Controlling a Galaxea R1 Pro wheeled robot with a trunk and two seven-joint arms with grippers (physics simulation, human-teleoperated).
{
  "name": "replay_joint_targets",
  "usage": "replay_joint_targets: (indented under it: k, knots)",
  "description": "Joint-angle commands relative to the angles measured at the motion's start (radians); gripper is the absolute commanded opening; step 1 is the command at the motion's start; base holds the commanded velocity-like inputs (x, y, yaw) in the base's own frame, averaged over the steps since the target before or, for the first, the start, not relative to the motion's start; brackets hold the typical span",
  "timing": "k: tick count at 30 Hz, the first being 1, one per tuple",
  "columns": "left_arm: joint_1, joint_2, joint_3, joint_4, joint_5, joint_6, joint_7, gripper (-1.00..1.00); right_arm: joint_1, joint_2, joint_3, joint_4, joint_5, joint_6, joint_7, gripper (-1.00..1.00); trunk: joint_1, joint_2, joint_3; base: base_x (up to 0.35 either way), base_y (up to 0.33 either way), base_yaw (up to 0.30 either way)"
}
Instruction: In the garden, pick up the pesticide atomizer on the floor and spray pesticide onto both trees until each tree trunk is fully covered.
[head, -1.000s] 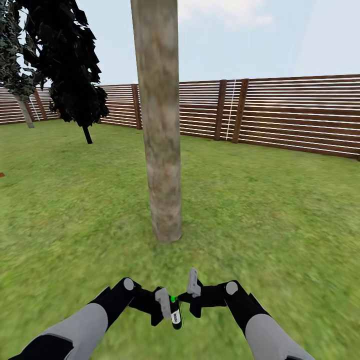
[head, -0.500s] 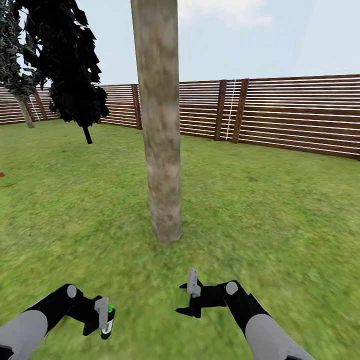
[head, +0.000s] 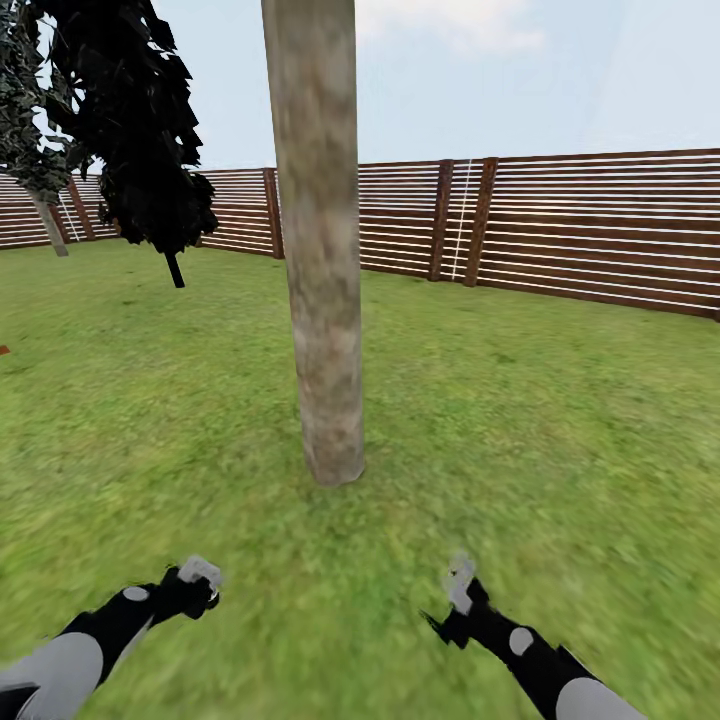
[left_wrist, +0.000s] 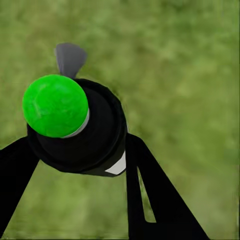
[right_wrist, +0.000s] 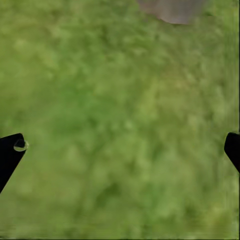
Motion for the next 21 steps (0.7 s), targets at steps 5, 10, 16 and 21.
replay_joint_targets:
  k: [5,10,16,21]
  knots:
    - [0.000,-0.098,0.045,0.022,0.078,0.104,0.185,-1.00,0.043,0.012,-0.013,0.183,-0.006,-0.016,-0.604,1.00,0.000,0.000,-0.001,0.000,0.000,0.000]
    - [0.000,-0.117,0.049,0.019,0.135,0.287,0.229,-1.00,0.086,0.010,-0.167,0.203,-0.293,-0.108,-0.699,1.00,0.000,0.000,-0.001,0.000,0.000,0.000]
    - [0.000,-0.142,0.056,0.011,0.143,0.311,0.232,-1.00,0.089,0.011,-0.181,0.206,-0.331,-0.113,-0.703,1.00,0.000,0.000,-0.001,0.145,0.000,0.000]
    - [0.000,-0.170,0.054,0.010,0.144,0.312,0.240,-1.00,0.103,0.017,-0.182,0.207,-0.333,-0.113,-0.704,1.00,0.000,0.000,-0.001,0.327,-0.014,0.000]
